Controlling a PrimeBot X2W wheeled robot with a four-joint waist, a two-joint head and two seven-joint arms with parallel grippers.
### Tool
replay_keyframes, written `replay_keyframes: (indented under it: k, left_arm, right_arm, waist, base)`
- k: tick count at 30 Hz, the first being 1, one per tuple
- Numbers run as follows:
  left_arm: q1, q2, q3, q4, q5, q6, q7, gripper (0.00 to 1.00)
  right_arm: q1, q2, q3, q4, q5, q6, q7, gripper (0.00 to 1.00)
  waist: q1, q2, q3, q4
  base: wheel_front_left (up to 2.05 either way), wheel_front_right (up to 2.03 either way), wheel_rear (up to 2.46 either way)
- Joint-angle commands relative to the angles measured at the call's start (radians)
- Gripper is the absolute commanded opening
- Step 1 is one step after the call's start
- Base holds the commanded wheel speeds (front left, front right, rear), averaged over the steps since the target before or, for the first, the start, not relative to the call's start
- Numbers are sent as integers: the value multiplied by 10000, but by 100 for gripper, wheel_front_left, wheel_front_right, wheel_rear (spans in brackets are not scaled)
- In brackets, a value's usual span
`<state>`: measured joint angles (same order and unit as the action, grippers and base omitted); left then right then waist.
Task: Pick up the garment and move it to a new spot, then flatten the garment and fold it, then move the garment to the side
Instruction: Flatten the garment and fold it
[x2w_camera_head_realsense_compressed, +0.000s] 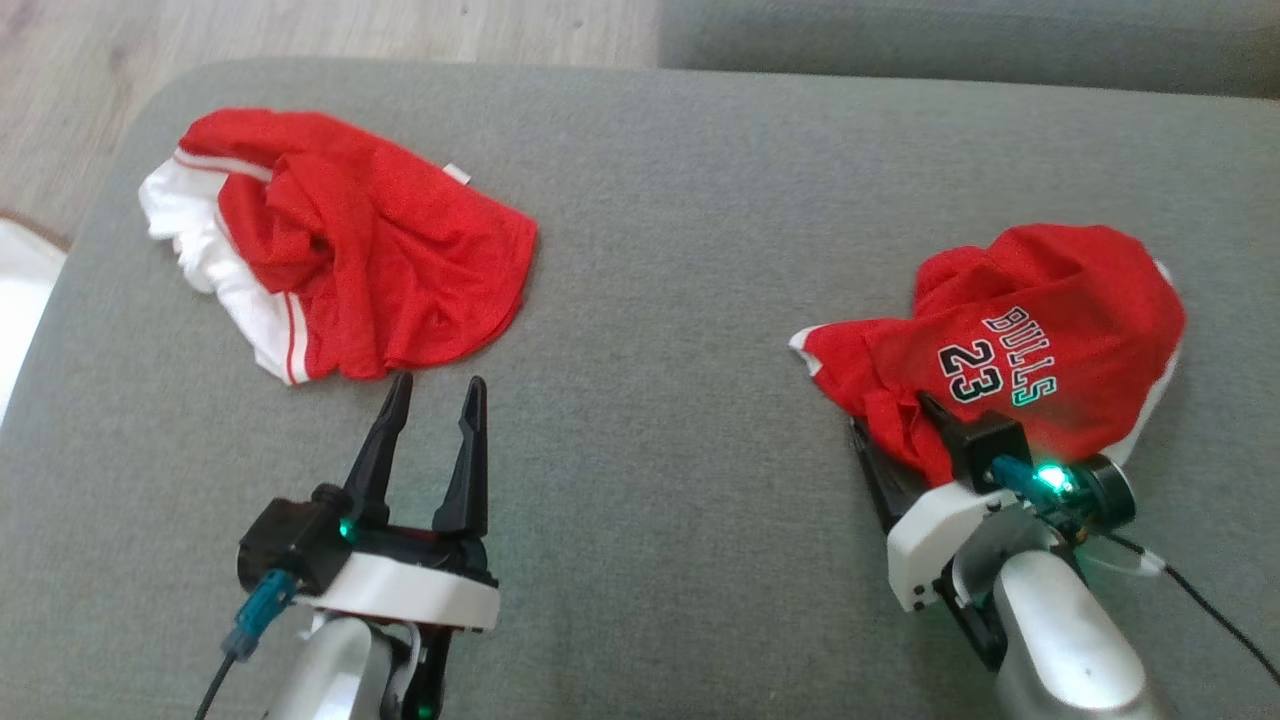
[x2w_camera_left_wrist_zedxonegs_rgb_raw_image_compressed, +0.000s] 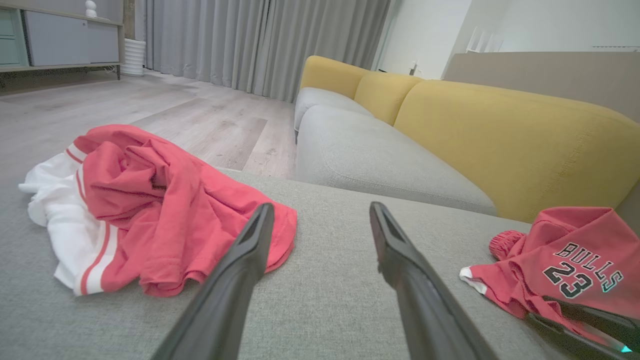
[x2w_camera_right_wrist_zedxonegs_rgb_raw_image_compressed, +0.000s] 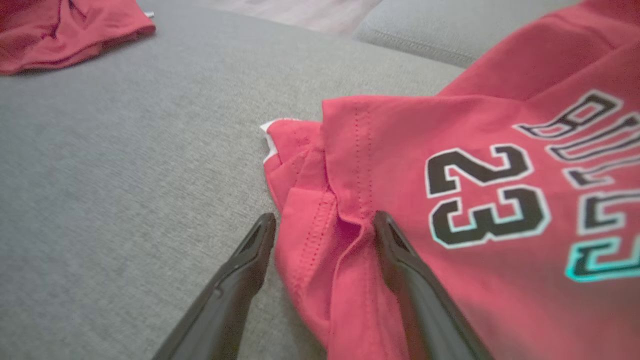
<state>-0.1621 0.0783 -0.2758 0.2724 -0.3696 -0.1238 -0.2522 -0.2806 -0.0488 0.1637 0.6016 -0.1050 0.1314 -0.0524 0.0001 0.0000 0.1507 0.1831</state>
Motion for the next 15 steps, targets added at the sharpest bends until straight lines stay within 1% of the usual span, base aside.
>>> replay_keyframes:
  k: [1,3,6,7,8,9,11,15]
  left_arm:
    - [-475,-19,340,-263,54,-30,-95,100]
    - [-505,-42,342,-256,54,-37,-95,100]
    - [-570,-98,342,-246,66,-51,-95,100]
    - [-578,-112,337,-234,72,-55,-95,100]
    - [-583,-125,331,-218,80,-57,-95,100]
    - [-593,-136,323,-199,88,-60,-95,100]
    - [-610,-154,314,-148,102,-63,-95,100]
    - [-595,-171,257,-125,102,-66,-95,100]
  right_arm:
    - [-477,-14,149,-57,-196,-7,119,100]
    - [-564,-14,145,133,-234,-7,225,100]
    - [-786,-14,163,730,-68,-7,560,100]
    - [-851,-14,172,894,9,-7,629,87]
    - [-918,-14,143,1002,35,-7,614,5]
    - [-973,-14,118,1093,18,-7,574,0]
    - [-1043,-14,118,1237,124,-7,444,0]
    - [-1217,-14,292,1211,440,-7,-215,0]
  waist:
    - [-1,0,176,159]
    - [-1,0,226,200]
    - [-1,0,332,270]
    - [-1,0,338,280]
    - [-1,0,338,284]
    - [-1,0,331,286]
    - [-1,0,260,271]
    - [-1,0,51,184]
  base:
    - [0,0,0]
    - [0,0,0]
    - [0,0,0]
    - [0,0,0]
    - [0,0,0]
    - [0,0,0]
    - [0,0,0]
    - [0,0,0]
